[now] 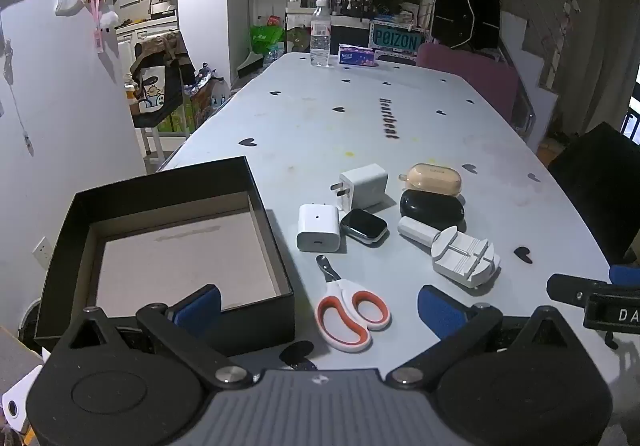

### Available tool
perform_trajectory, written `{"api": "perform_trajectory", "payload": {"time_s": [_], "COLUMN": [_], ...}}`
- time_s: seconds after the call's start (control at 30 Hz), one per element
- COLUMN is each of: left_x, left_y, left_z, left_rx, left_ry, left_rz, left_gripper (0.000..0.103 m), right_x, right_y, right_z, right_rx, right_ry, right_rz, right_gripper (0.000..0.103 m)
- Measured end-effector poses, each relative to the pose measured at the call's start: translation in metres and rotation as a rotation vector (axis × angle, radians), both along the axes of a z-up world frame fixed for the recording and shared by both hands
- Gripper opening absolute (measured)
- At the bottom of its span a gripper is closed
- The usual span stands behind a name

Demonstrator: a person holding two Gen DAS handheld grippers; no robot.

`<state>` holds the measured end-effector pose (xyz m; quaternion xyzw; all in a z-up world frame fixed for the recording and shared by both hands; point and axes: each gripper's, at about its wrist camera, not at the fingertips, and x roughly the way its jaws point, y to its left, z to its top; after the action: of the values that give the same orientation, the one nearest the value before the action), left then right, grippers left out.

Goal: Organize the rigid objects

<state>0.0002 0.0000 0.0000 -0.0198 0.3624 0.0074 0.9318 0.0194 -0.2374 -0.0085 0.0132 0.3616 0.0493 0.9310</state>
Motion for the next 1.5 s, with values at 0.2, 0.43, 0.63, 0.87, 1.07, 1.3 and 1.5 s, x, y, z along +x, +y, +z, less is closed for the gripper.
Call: {"api": "perform_trajectory", "payload": {"time_s": [0.2,0.43,0.63,0.87,1.07,1.3,1.5], "left_x": [0.0,0.0,0.0,-0.001,-0.001,-0.001,-0.002], "left_y": [0.0,0.0,0.0,0.001,0.0,-0.002,-0.001], "left_z": [0.0,0.0,0.0,0.0,0.0,-0.004,-0.01], "left_rx": [-0.002,0.002,0.003,0.004,0.006,0.007,0.008], "left_ry": [-0.003,0.0,0.001,0.0,0.003,0.004,0.009], "left_rz": [-0.002,0.0,-0.001,0.0,-0.001,-0.003,-0.008], "left_gripper": [0.103,0.103,0.103,0.103,0.103,0.103,0.103], "right_x": [0.0,0.001,0.001,0.001,0.001,0.001,0.001], "right_y": [0.0,0.0,-0.001,-0.001,-0.001,-0.001,-0.001], "right_z": [0.0,0.0,-0.001,-0.001,-0.001,-0.001,-0.001], "right_rx": [-0.004,-0.003,-0.003,-0.003,-0.002,-0.001,0.0], "right_ry": [0.003,0.004,0.005,0.006,0.006,0.007,0.008], "right_rz": [0.0,0.0,-0.001,0.0,0.0,-0.002,-0.002], "right_gripper": [0.102,0.102,0.102,0.102,0.102,0.102,0.102]}}
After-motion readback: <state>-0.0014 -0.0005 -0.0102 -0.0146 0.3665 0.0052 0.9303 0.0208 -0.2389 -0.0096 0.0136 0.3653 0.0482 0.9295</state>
